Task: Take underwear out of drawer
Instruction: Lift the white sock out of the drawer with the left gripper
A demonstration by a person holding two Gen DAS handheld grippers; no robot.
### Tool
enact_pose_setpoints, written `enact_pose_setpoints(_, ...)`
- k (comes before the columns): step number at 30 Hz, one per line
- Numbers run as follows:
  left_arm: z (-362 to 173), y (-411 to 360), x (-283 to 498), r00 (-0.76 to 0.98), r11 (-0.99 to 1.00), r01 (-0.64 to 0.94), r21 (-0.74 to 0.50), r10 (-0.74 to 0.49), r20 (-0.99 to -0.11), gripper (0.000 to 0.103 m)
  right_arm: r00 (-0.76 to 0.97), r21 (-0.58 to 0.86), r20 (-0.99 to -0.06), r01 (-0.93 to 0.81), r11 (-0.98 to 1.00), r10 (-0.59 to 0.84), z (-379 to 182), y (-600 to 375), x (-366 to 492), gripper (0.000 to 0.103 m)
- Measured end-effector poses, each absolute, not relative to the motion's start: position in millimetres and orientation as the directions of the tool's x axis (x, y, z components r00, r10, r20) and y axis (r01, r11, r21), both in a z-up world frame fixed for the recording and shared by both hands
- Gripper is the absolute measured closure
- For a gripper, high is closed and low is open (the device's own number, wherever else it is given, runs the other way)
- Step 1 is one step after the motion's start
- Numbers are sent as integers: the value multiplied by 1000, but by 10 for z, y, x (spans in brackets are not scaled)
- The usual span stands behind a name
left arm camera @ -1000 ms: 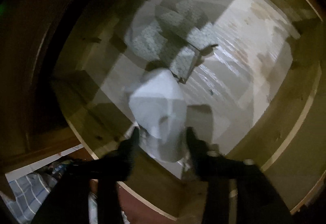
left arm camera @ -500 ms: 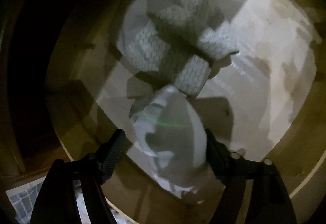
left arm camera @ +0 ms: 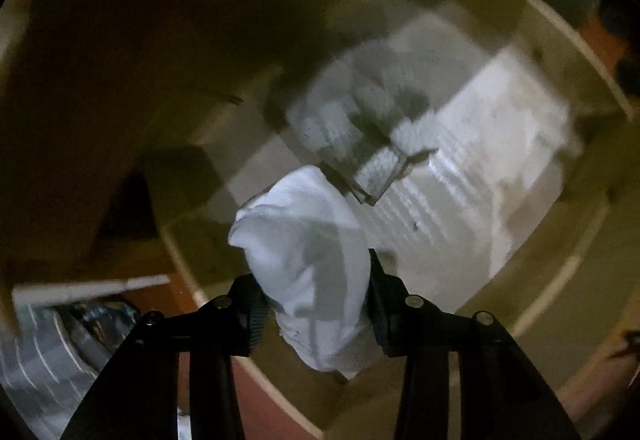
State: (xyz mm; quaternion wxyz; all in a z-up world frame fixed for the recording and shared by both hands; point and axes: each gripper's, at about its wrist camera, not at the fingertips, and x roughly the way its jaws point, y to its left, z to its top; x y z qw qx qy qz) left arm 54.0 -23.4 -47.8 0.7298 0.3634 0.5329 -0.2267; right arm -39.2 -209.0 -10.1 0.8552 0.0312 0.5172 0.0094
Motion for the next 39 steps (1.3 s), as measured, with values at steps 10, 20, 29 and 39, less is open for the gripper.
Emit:
enact_pose_setpoints(10,209,185,252,510,913,364,184,-31,-859,64,512,35,-852,-160,986,113,-25,-1763,-447,31)
enact_pose_setpoints(20,236,880,351,566,985,113,131,45,-823,64,366,-46,-928,-294,955,67,-229,-1297,-54,31)
enact_pose_setpoints(29,418,1273,393,586,999,-20,36,41,-809,63,264,-169,-963,-438,883,-53,-619,-944,336,31)
enact_pose_setpoints(39,478,1496,385,589,997,-77,-13,36,-807,63,391,-421,-896,-600,680,-210,-915,-444,340,31)
